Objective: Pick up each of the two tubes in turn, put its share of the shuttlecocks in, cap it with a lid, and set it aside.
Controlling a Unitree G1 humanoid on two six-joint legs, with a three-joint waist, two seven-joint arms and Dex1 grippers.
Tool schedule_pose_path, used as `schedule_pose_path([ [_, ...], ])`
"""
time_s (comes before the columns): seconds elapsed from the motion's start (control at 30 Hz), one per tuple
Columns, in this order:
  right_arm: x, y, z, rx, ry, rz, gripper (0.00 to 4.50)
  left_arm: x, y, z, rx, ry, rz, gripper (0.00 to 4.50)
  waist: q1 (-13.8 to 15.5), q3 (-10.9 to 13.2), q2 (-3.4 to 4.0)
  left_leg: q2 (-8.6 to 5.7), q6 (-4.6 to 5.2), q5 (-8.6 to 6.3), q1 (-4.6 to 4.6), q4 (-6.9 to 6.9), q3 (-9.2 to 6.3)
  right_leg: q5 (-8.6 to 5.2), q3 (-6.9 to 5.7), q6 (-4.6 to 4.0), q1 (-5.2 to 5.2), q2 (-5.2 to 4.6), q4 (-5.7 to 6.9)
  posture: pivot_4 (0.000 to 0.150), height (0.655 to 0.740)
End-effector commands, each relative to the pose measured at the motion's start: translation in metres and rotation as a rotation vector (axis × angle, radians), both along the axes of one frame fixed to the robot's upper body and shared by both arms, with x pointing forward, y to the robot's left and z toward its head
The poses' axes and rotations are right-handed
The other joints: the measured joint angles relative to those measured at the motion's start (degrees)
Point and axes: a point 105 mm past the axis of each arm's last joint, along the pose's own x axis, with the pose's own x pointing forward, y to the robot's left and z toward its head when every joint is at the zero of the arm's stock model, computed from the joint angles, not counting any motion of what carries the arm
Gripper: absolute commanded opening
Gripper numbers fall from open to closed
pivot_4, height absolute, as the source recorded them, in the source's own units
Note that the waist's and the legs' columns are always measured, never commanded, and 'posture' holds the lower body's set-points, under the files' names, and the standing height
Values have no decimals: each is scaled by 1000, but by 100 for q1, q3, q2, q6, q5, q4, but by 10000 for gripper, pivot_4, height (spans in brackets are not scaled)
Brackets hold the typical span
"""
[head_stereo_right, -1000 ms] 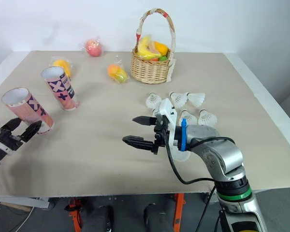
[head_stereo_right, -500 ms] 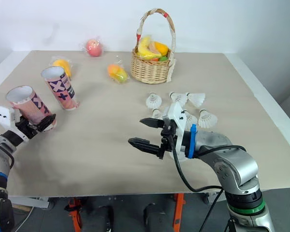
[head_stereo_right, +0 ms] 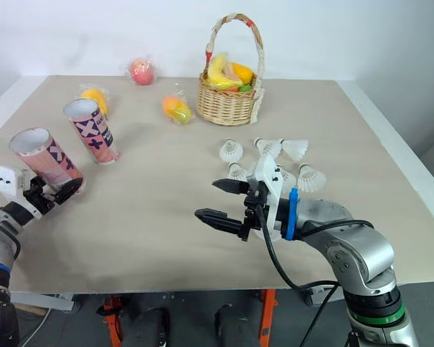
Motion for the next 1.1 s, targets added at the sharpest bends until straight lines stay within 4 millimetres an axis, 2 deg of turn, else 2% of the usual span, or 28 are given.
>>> schedule_pose_path([
  [0.03,-4,1,12,11,-58,17,44300,4,-1,16,68,-56,-7,45000,0,0,0,0,0,0,0,0,0,0,0,0,0,0,0,1500,7400],
  [0.3,-4,1,12,7,-58,15,44300,6,-3,22,74,-82,-8,45000,0,0,0,-1,0,0,-1,0,-2,0,-1,0,0,0,0,1500,7400],
  [0.4,-3,1,12,7,-58,15,45000,8,-3,23,65,-88,-3,38064,0,0,0,-1,0,0,-1,0,-1,0,0,0,0,0,0,1500,7400],
  [0.43,-3,1,12,7,-59,15,45000,8,-3,23,68,-90,-1,34050,-1,0,0,-1,0,0,-1,0,-1,0,0,0,0,0,0,1500,7400],
  [0.93,-4,1,14,5,-65,23,45000,7,-5,22,66,-93,-10,34050,-1,0,0,-1,0,0,-1,0,-2,0,0,0,1,0,0,1500,7400],
  [1.1,-4,-1,14,3,-61,19,45000,7,-19,21,102,-82,-77,34050,0,0,0,-1,0,0,-1,0,-2,0,0,-1,1,0,0,1500,7400],
])
